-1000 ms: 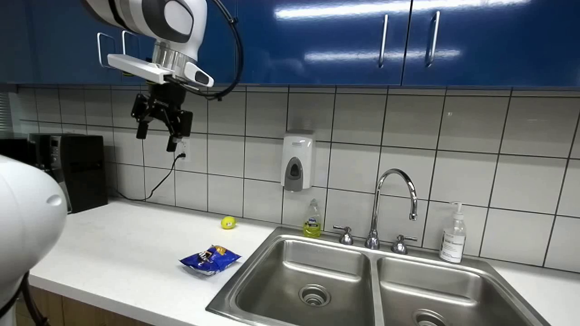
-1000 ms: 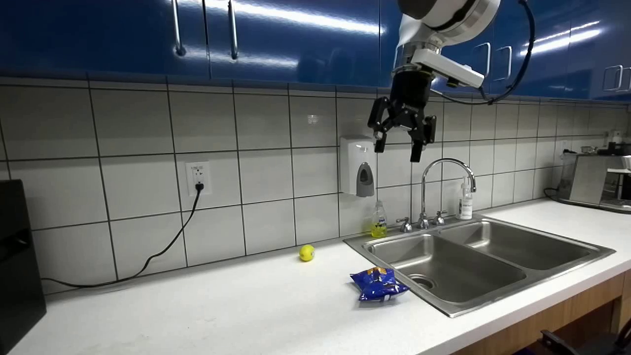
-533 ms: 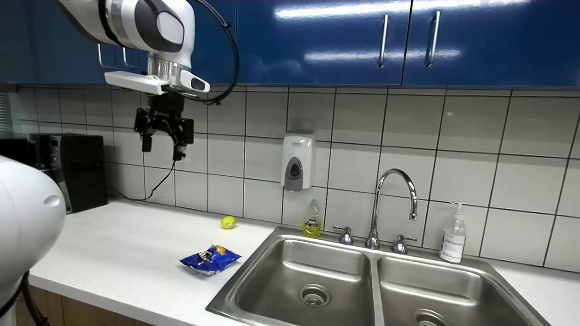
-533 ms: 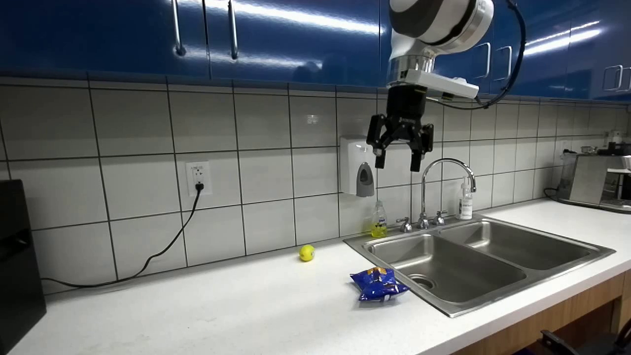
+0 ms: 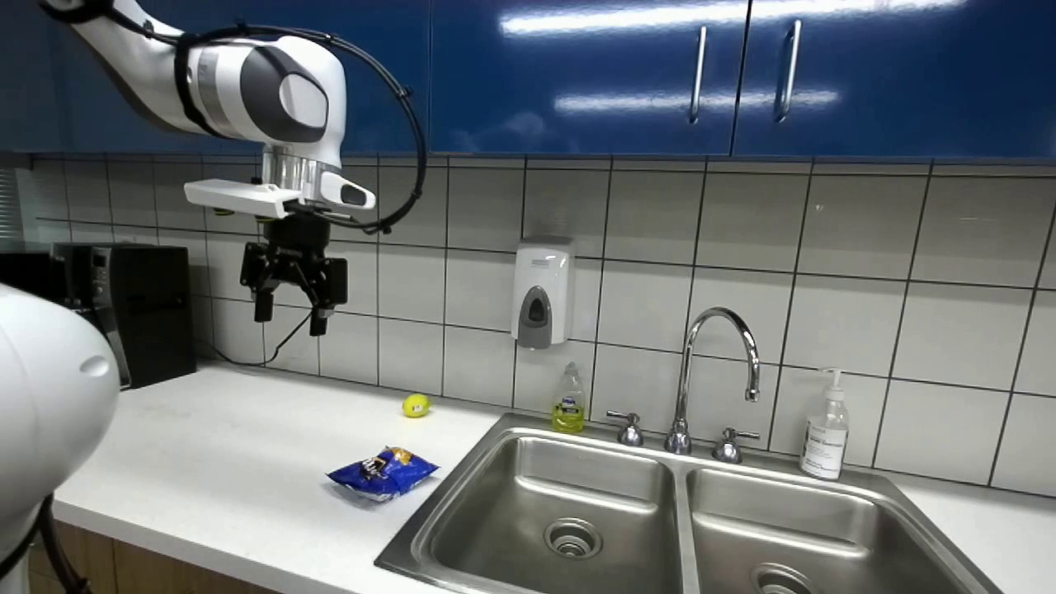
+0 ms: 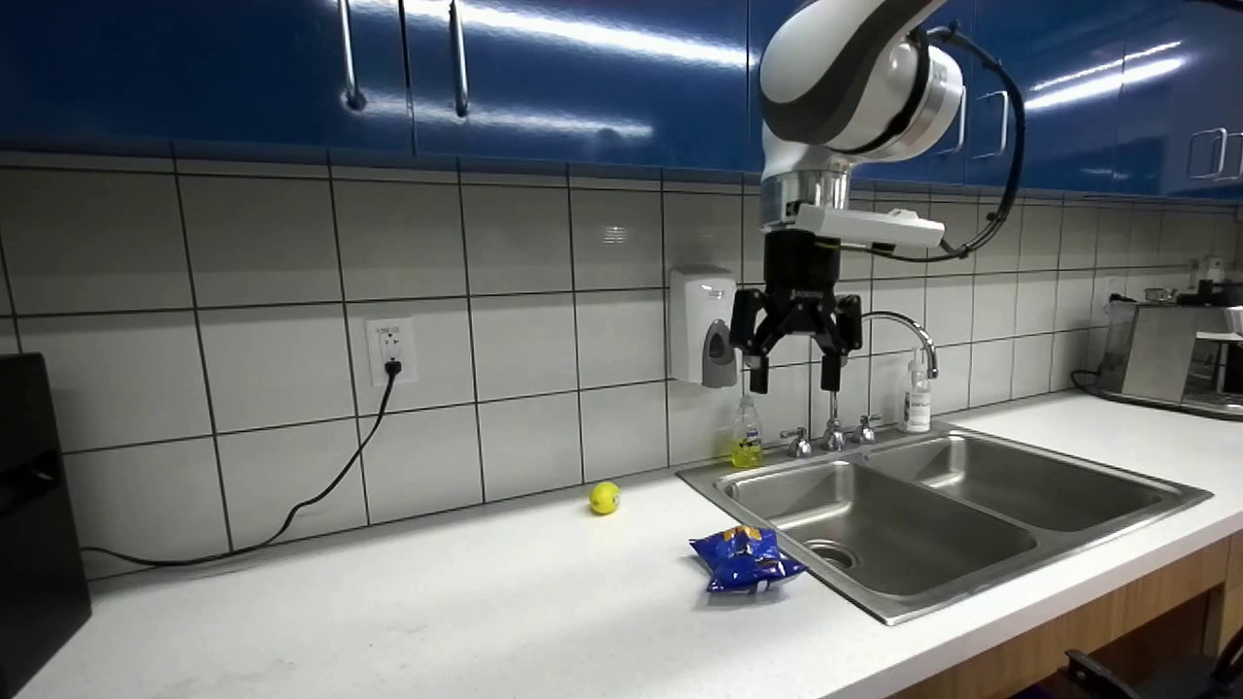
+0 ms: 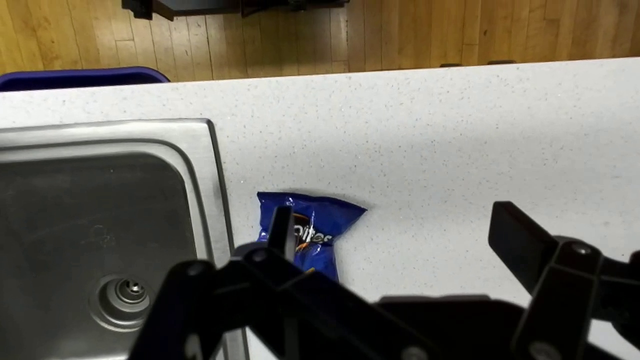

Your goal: Place the pack of doritos inside the sink

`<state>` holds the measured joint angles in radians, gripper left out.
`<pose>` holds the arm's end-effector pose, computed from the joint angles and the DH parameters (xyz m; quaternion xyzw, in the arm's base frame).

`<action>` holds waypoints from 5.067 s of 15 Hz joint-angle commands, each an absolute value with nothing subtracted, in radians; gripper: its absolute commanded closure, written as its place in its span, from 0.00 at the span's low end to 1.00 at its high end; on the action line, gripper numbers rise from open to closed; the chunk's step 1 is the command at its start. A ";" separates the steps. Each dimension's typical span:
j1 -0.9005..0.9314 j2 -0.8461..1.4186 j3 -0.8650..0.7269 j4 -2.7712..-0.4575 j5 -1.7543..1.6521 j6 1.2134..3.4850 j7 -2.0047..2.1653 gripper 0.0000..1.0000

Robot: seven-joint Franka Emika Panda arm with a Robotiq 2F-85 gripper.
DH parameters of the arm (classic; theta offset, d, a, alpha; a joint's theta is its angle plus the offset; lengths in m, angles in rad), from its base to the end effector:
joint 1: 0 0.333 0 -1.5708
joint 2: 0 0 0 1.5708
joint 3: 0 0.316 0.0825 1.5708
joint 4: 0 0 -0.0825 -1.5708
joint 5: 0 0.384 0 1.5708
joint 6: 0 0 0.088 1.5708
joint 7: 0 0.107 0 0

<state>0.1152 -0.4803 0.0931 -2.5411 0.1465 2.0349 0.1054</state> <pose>0.3804 0.0890 0.4336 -0.9989 -0.0122 0.0195 0.0411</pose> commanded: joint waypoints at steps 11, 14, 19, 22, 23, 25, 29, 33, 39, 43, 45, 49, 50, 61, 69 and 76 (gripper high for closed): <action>0.081 -0.086 0.072 -2.473 0.136 2.304 0.106 0.00; 0.082 0.009 0.066 -2.428 0.138 2.337 0.111 0.00; 0.084 0.149 0.060 -2.353 0.138 2.374 0.115 0.00; 0.083 0.208 0.058 -2.319 0.143 2.390 0.112 0.00; 0.083 0.227 0.055 -2.310 0.139 2.395 0.114 0.00; 0.083 0.261 0.054 -2.291 0.143 2.407 0.112 0.00; 0.080 0.321 0.047 -2.259 0.145 2.427 0.112 0.00; 0.076 0.366 0.039 -2.230 0.146 2.447 0.114 0.00; 0.072 0.407 0.031 -2.196 0.145 2.455 0.118 0.00; 0.068 0.422 0.030 -2.184 0.145 2.456 0.119 0.00; 0.066 0.426 0.030 -2.181 0.147 2.458 0.119 0.00; 0.064 0.436 0.030 -2.172 0.148 2.457 0.117 0.25; 0.064 0.437 0.030 -2.171 0.148 2.457 0.117 0.26; 0.058 0.443 0.034 -2.158 0.158 2.453 0.107 1.00; 0.059 0.435 0.035 -2.149 0.158 2.448 0.106 1.00; 0.060 0.372 0.043 -2.157 0.164 2.427 0.104 1.00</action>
<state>0.0754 0.4157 0.0269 -2.1512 0.1515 2.4565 0.1054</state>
